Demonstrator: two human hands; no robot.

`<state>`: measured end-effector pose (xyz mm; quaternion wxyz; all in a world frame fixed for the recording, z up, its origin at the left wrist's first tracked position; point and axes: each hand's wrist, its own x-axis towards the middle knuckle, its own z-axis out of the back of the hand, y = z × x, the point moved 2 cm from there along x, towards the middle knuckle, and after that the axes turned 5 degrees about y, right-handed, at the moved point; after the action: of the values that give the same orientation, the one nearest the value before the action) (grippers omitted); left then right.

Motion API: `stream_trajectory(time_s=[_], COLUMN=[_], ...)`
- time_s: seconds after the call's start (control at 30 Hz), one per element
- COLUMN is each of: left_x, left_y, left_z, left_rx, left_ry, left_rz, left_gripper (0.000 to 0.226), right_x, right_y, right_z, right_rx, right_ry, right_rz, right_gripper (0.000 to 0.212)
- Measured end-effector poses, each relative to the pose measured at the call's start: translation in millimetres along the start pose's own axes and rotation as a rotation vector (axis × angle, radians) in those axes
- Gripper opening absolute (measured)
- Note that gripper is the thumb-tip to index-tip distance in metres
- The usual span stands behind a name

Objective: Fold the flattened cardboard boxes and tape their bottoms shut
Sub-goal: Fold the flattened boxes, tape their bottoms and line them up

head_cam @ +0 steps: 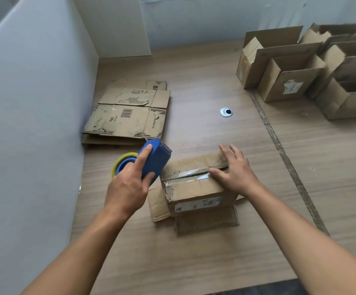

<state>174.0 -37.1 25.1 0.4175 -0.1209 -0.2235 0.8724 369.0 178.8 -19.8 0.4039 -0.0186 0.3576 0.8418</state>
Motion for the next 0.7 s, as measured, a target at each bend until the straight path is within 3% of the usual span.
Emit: stream_trajectory(time_s=[0.13,0.27,0.33,0.43,0.53,0.6,0.7], left_x=[31,71,86,103,103,97,90], left_y=[-7,-21,-25,-24,-27,-31,-31], left_z=[12,4,-3,-7,-14,-23,-33], left_rx=[0.024,0.234,0.297,0.172,-0.029,-0.209,-0.318], left_ry=[0.007,0.264,0.398,0.581,0.703,0.717,0.671], left_rz=[-0.010,-0.038,-0.005,0.015,-0.007,0.005,0.034], left_gripper=[0.071,0.069,0.067,0.068,0.066,0.064,0.063], right_x=[-14,-31,-33,-34,-30,-25,-21], right_y=[-10,-16,-20,-34,-31,-19,-10], right_z=[-9,-11,-13,-29,-42,-45,-51], right_rx=[0.045,0.191,0.245,0.397,0.687,0.870,0.985], right_ry=[0.002,-0.047,-0.134,-0.146,-0.094,-0.064,-0.119], right_rz=[0.080,0.153,0.053,-0.318,-0.352,-0.311,-0.309], right_gripper=[0.084,0.088,0.092,0.116,0.134,0.129,0.101])
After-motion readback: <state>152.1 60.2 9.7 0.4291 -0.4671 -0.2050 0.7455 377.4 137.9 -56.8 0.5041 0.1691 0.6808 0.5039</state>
